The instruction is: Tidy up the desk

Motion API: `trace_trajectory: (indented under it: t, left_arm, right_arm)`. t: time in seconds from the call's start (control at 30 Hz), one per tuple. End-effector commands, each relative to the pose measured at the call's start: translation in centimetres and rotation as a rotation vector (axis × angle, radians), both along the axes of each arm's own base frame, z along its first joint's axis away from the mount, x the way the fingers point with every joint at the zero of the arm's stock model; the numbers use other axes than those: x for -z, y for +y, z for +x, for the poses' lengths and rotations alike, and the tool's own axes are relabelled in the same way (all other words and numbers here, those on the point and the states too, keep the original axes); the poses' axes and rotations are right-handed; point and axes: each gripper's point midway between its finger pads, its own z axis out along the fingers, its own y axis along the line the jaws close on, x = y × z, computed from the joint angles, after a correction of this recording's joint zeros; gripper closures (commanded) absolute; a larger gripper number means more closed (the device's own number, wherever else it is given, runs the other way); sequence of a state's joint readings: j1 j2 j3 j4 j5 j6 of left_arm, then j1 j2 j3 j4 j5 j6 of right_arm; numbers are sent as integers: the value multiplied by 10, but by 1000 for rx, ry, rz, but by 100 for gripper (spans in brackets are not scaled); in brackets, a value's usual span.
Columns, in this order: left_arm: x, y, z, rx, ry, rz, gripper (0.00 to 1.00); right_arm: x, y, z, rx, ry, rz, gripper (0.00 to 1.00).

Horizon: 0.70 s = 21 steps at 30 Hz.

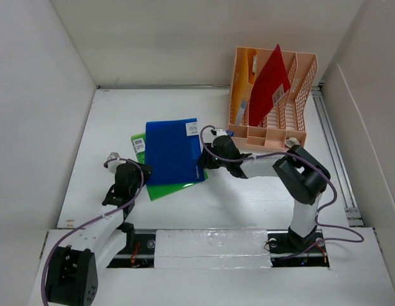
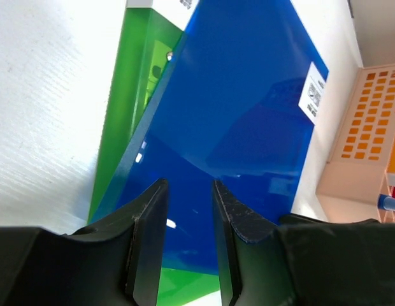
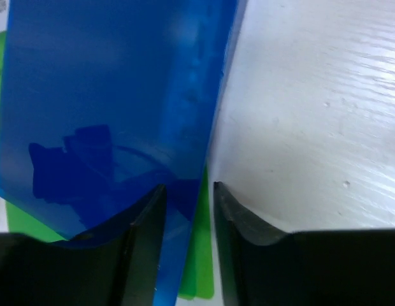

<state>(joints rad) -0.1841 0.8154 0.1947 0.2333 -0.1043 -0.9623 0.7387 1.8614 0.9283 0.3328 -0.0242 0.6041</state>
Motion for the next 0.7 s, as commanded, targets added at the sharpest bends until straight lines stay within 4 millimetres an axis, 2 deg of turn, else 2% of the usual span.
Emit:
trace_trajectory:
  t: [0.0,0.03,0.07,0.1,0.13,0.2,0.27,0.3,0.37,0.4,0.43,0.53,0.57,0.6,0.67]
  left_arm:
    - [2,4,4,-26,-23,7,72]
    - [6,3,3,-25,-9,3,72]
    - [6,2,4,-21,-4,0,71]
    - [7,1,4,-17,1,0,72]
    - [8,1,4,-12,7,2,71]
    - [5,1,5,-11,7,8,72]
    - [-2,0,8,2,1,21,70]
    - [-3,-1,8,9,1,22,69]
    - [-6,-6,9,32,-13,20,68]
    - [-6,-6,9,31,-14,19,68]
    - [-5,-7,8,36,-12,15,67]
    - [-3,-8,8,41,-9,12,68]
    - [-1,-7,7,39,-8,14,68]
    - [-1,-7,8,39,-12,14,68]
    - [-4,-8,9,46,-15,17,68]
  right_arm:
    - [-13,19,12,-25,-24,73,61]
    - [-15,22,13,-26,-24,95,73]
    - [-14,23,11,-34,-18,97,79]
    - [-19,27,10,-47,-27,128,97]
    - [-20,27,9,-46,-32,139,100]
    - [-35,24,12,-26,-69,166,100]
    - [-42,18,9,-13,-83,168,100]
    - [-60,16,8,-11,-115,187,100]
    - [-77,9,3,-9,-145,199,100]
    - [-71,6,0,-11,-131,185,100]
    - [-89,7,-6,-22,-156,209,100]
    - [-92,5,-24,-62,-135,211,100]
    - [-91,9,-35,-89,-122,204,100]
    - [-81,6,-45,-99,-85,174,100]
    - [-80,4,-61,-113,-61,171,100]
